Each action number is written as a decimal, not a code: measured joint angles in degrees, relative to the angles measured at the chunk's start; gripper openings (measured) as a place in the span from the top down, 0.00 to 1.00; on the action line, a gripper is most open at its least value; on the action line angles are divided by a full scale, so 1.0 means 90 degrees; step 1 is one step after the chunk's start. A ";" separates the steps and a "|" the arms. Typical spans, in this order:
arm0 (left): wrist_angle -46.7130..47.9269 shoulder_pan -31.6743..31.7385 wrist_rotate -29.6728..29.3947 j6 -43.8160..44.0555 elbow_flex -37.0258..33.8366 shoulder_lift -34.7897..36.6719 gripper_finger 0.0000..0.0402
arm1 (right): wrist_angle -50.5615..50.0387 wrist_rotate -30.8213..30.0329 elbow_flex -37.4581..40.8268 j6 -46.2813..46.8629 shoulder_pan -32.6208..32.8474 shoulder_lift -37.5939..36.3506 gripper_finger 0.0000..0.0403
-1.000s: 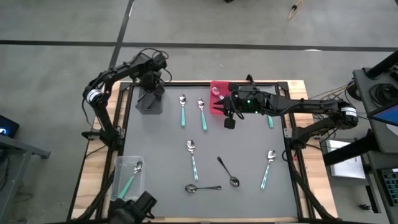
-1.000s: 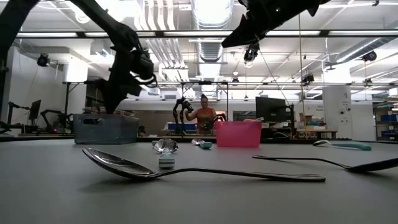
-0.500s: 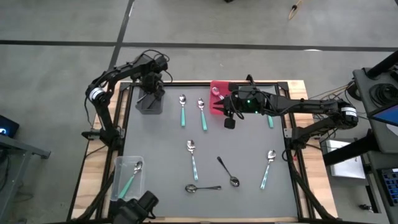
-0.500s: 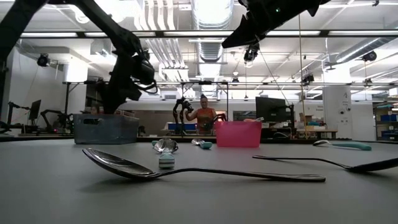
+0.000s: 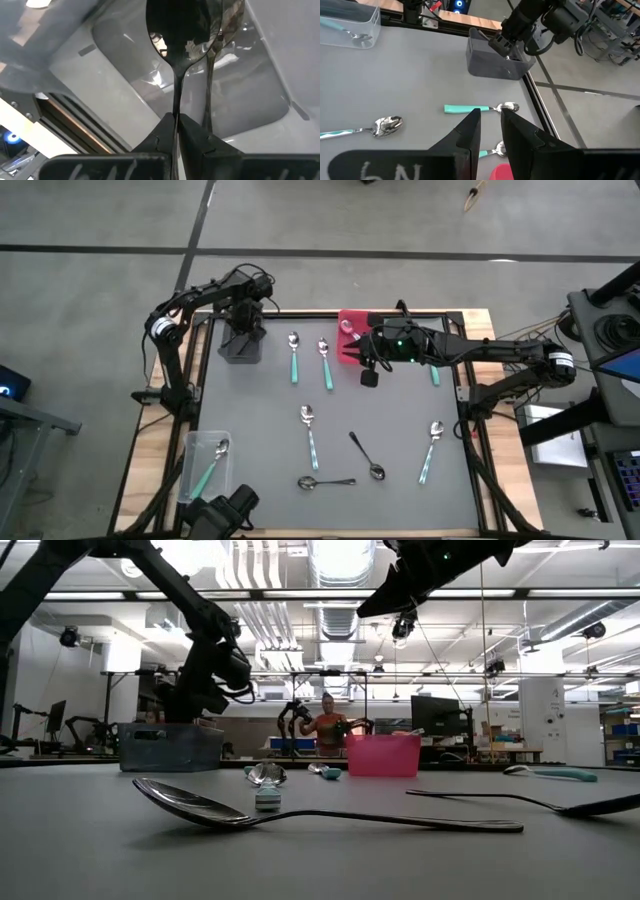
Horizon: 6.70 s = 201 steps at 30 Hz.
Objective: Sort silverware by color (type)
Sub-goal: Put the black spoon into the black bin, then put the green spoon into the transparent bin
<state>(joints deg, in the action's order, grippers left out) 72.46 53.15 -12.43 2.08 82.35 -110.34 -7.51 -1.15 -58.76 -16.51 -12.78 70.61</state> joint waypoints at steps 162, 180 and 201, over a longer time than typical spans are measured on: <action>-0.8951 -0.6717 0.0768 0.0491 -0.7667 0.9216 0.93 | -0.4602 -0.1639 -0.4177 0.7604 0.0580 0.5160 0.83; -0.9027 -0.6715 0.0756 0.0469 -0.7667 0.9189 0.93 | -0.3983 -0.1887 -0.4177 0.7402 0.0580 0.5501 0.75; -0.9012 -0.6715 0.0756 0.0486 -0.7667 0.9090 0.93 | -0.3959 -0.2327 -0.4175 0.7507 0.0585 0.5503 0.59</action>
<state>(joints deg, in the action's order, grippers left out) -8.64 -7.29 -5.63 6.46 13.34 -28.53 -43.14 -22.09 -96.33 51.05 -7.51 120.14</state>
